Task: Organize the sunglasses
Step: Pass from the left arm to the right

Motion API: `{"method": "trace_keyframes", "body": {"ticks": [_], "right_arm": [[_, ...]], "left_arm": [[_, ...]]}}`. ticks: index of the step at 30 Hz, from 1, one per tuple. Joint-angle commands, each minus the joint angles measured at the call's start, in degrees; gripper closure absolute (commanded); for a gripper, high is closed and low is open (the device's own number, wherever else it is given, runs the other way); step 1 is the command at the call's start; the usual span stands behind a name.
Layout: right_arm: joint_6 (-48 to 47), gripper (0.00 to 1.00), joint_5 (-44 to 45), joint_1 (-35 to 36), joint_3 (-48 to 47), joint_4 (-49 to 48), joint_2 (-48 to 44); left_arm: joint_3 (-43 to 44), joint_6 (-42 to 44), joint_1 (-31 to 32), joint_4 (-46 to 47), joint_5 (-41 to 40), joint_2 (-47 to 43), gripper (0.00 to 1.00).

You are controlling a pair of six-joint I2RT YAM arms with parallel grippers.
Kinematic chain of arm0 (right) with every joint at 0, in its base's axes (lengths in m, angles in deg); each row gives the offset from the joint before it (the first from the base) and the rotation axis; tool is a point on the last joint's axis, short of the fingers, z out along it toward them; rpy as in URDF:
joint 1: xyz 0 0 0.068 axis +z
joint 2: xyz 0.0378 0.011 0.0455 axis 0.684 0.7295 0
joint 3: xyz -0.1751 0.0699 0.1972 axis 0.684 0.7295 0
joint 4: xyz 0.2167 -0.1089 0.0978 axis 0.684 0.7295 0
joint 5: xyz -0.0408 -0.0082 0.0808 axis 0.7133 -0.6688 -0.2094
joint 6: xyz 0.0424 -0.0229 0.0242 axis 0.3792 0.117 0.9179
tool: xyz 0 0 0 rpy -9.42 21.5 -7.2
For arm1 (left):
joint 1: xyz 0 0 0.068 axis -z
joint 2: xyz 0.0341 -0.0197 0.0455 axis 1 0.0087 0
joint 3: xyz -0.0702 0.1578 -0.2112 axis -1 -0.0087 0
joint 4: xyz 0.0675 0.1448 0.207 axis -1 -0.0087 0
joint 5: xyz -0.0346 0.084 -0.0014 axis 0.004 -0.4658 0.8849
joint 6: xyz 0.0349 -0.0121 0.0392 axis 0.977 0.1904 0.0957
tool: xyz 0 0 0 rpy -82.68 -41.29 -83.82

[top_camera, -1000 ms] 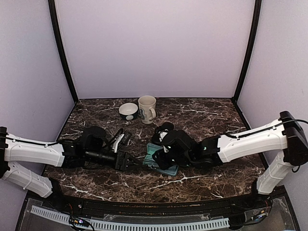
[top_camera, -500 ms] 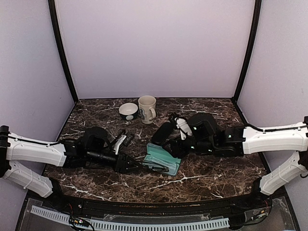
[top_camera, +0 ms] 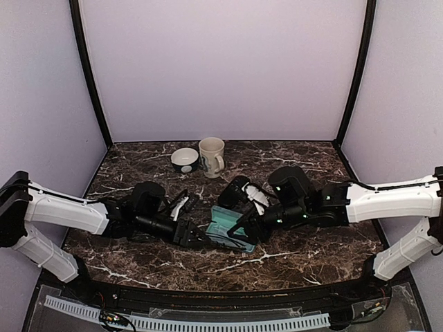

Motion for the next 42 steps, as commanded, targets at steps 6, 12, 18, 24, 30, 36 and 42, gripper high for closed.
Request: {"method": "trace_keyframes", "body": {"ticks": [6, 12, 18, 24, 30, 36, 42], "right_arm": [[-3.7, 0.36, -0.5, 0.8, 0.9, 3.6, 0.3], [-5.9, 0.29, 0.1, 2.2, 0.5, 5.9, 0.6], [-6.8, 0.27, 0.8, 3.6, -0.3, 5.8, 1.4], [-8.0, 0.27, 4.5, 5.0, -3.0, 7.4, 4.5], [-8.8, 0.33, 6.6, 6.3, -5.8, 8.0, 6.5], [-9.2, 0.43, 8.4, 7.3, -7.7, 9.2, 8.5], [-9.5, 0.52, 9.7, 7.8, -8.5, 10.0, 9.7]], "left_arm": [[-1.1, -16.1, -2.6, 10.8, 10.2, 1.0, 1.0], [-0.9, -18.3, -3.2, 11.1, 14.4, 1.5, 1.0], [0.1, -18.5, -3.2, 10.5, 15.0, 2.3, 1.0], [0.3, -19.5, -3.1, 11.5, 16.2, 3.2, 1.0], [0.7, -20.2, -3.1, 12.5, 17.0, 4.2, 1.0], [0.5, -21.2, -3.0, 14.2, 17.7, 5.3, 1.0], [0.3, -21.5, -2.8, 14.9, 17.9, 5.4, 1.0]]}}
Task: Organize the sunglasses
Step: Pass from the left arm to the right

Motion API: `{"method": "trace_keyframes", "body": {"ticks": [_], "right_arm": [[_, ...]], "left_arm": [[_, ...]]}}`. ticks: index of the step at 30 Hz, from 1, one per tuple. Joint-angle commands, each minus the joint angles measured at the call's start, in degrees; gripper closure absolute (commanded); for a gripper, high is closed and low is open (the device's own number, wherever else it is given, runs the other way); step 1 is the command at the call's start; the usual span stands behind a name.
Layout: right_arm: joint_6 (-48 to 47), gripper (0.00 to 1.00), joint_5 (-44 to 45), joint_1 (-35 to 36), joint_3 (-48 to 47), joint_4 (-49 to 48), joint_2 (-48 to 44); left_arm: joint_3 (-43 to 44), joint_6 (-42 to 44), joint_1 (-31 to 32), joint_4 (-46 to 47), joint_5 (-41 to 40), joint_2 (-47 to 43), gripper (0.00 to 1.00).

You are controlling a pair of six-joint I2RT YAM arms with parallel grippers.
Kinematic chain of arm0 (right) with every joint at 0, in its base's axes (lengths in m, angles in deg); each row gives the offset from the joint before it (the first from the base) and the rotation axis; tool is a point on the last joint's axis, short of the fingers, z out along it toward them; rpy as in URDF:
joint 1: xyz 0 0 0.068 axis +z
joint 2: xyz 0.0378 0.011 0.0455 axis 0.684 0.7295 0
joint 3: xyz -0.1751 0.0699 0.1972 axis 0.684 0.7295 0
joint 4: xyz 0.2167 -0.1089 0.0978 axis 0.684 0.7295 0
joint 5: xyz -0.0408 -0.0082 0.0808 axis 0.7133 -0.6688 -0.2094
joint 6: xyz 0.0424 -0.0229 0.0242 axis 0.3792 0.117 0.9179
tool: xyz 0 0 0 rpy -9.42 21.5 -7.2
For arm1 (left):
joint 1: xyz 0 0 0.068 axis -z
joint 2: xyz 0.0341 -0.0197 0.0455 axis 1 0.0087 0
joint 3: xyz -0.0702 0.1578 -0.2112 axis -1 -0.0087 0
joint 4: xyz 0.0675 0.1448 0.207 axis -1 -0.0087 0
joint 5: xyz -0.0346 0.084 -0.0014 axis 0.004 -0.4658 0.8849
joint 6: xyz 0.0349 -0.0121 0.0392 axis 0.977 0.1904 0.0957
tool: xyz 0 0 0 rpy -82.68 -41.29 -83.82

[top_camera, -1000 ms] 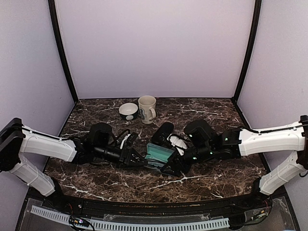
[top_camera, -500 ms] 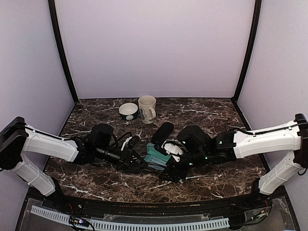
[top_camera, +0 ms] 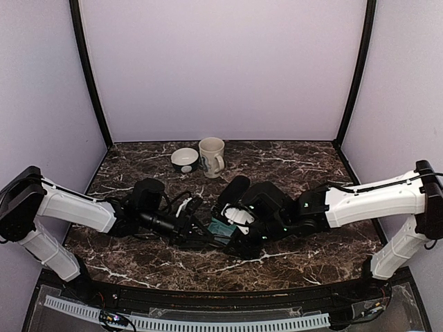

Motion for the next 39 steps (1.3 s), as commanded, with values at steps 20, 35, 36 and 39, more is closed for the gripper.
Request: {"method": "trace_keyframes", "body": {"ticks": [20, 35, 36, 39], "right_arm": [[-0.5, 0.67, 6.4, 2.2, -2.4, 0.3, 0.0], [-0.4, 0.73, 7.2, 2.3, -0.5, 0.6, -0.9], [-0.3, 0.73, 7.2, 2.2, -0.3, 0.4, -1.0], [-0.1, 0.74, 6.8, 2.0, 0.2, 0.1, -1.3]], "left_arm": [[-0.2, -2.5, 0.6, 5.3, 2.0, 2.3, 1.0], [-0.5, -2.2, 0.6, 5.3, 1.5, 2.5, 0.72], [-0.5, -2.0, 0.6, 5.1, 1.4, 2.4, 0.7], [-0.7, -1.8, 0.6, 4.8, 1.3, 2.2, 0.62]]}}
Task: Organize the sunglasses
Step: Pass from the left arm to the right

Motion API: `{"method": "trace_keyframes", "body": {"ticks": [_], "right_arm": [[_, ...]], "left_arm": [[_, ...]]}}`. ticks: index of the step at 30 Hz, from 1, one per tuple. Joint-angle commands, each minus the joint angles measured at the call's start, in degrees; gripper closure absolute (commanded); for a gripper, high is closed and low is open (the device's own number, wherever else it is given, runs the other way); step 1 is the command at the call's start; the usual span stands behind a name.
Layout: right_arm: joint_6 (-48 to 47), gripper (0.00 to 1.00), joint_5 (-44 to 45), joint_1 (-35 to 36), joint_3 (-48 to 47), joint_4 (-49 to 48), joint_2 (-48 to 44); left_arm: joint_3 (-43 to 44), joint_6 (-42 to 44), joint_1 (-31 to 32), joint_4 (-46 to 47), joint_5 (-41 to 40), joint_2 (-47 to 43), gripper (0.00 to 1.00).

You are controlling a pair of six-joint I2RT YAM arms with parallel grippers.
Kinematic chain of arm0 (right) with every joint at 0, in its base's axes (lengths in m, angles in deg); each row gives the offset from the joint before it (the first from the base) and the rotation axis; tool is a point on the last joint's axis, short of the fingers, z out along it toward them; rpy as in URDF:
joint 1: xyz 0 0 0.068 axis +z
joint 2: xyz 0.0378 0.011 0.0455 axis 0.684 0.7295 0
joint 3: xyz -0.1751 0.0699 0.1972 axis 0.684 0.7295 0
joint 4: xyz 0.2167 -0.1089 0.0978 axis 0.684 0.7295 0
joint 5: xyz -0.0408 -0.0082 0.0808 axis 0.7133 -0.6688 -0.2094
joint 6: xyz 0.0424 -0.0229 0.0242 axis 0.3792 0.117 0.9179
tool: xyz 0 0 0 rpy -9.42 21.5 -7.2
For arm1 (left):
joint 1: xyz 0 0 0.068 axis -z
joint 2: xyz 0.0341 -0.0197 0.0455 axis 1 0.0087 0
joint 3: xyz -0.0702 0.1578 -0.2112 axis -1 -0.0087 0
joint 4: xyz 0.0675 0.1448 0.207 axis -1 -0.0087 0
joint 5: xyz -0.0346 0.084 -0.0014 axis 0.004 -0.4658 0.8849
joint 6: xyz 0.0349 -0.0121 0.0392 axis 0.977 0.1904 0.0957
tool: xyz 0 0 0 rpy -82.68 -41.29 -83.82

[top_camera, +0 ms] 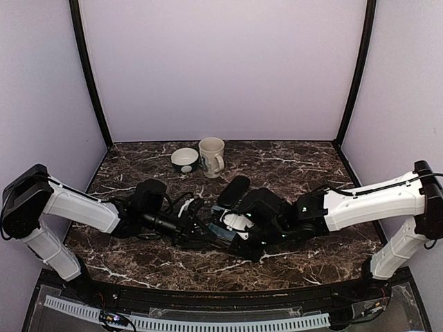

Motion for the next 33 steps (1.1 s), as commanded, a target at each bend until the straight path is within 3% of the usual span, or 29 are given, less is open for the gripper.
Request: {"method": "trace_keyframes", "body": {"ticks": [1, 9, 12, 17, 21, 28, 33], "right_arm": [[1.1, 0.74, 1.1, -0.1, 0.8, -2.4, -1.9], [1.4, 0.75, -0.1, -0.4, 2.1, -3.1, -2.8], [1.4, 0.75, -0.9, -0.7, 2.8, -3.3, -3.4], [0.4, 0.75, -4.8, -3.1, 3.3, -2.3, -3.5], [-1.6, 0.74, -8.4, -5.8, 2.3, -0.4, -1.8], [-6.2, 0.73, -12.9, -10.0, -2.5, 2.2, 5.0], [-8.6, 0.73, -14.0, -11.7, -6.6, 3.3, 9.3]], "left_arm": [[-0.7, 1.2, 0.4, 0.5, 0.5, -0.5, 0.59], [-2.1, 1.2, 0.4, 1.9, -0.1, -0.6, 0.29], [-2.7, 1.2, 0.4, 2.3, -0.5, -0.8, 0.23], [-3.9, 2.7, 0.4, 0.0, -2.4, -2.5, 0.21], [-4.0, 6.8, 0.4, -6.9, -6.5, -5.8, 0.21], [-1.8, 14.9, 0.3, -25.0, -21.6, -15.6, 0.21], [-1.0, 17.8, 0.3, -30.5, -28.0, -20.7, 0.21]]}}
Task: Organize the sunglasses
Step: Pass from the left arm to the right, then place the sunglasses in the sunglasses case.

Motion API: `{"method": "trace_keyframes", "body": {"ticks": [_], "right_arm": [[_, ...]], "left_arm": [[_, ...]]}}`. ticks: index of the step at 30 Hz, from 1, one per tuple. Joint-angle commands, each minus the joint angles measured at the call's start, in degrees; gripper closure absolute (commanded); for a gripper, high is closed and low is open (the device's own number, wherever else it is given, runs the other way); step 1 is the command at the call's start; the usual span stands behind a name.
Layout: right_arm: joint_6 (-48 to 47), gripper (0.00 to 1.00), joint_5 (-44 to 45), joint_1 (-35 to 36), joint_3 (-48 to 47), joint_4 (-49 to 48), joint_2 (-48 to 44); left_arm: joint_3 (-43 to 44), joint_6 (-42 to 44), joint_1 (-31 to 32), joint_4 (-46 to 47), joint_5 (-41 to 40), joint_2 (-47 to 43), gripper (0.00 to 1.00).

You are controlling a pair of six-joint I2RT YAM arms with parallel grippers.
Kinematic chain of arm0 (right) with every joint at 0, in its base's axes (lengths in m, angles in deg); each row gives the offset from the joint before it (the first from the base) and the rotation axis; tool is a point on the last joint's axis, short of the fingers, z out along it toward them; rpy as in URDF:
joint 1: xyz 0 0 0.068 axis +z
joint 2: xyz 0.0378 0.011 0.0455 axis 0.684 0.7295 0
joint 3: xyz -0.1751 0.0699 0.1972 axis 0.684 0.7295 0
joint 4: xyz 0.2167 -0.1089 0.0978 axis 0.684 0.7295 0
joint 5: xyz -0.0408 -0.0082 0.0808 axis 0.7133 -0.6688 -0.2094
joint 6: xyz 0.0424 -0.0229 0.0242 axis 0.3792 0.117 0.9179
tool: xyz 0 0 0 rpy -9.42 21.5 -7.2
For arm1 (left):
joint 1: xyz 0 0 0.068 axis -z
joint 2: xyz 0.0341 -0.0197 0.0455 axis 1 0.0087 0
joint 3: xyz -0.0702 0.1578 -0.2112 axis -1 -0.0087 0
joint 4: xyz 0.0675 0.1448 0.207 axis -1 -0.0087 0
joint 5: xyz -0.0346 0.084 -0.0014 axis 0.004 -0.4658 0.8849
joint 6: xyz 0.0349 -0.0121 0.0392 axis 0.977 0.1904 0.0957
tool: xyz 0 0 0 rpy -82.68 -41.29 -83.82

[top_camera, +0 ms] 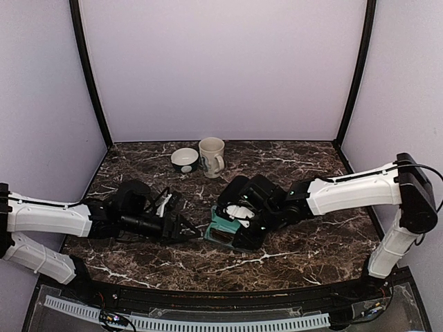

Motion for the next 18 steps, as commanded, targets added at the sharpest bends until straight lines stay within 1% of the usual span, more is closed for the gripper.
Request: {"method": "trace_keyframes", "body": {"ticks": [1, 4, 5, 9, 18], "right_arm": [[-3.4, 0.73, -2.7, -1.4, -4.7, 0.8, 3.1], [-4.2, 0.73, -3.0, -1.9, -5.5, 1.7, 5.3], [-4.4, 0.73, -3.0, -2.0, -7.2, 2.2, 6.1], [-5.1, 0.73, -3.4, -2.4, -8.5, 2.5, 8.0], [-4.6, 0.74, -2.2, -3.0, -7.9, 1.8, 8.2]], "left_arm": [[2.6, 5.2, 0.0, -8.9, -8.3, -3.6, 0.21], [2.9, 5.6, 0.0, -9.5, -9.3, -4.1, 0.21], [2.7, 5.5, 0.0, -9.2, -9.3, -4.1, 0.21], [2.4, 5.4, 0.0, -8.4, -8.8, -3.6, 0.21], [2.5, 5.3, 0.0, -7.4, -7.5, -1.9, 0.21]]}}
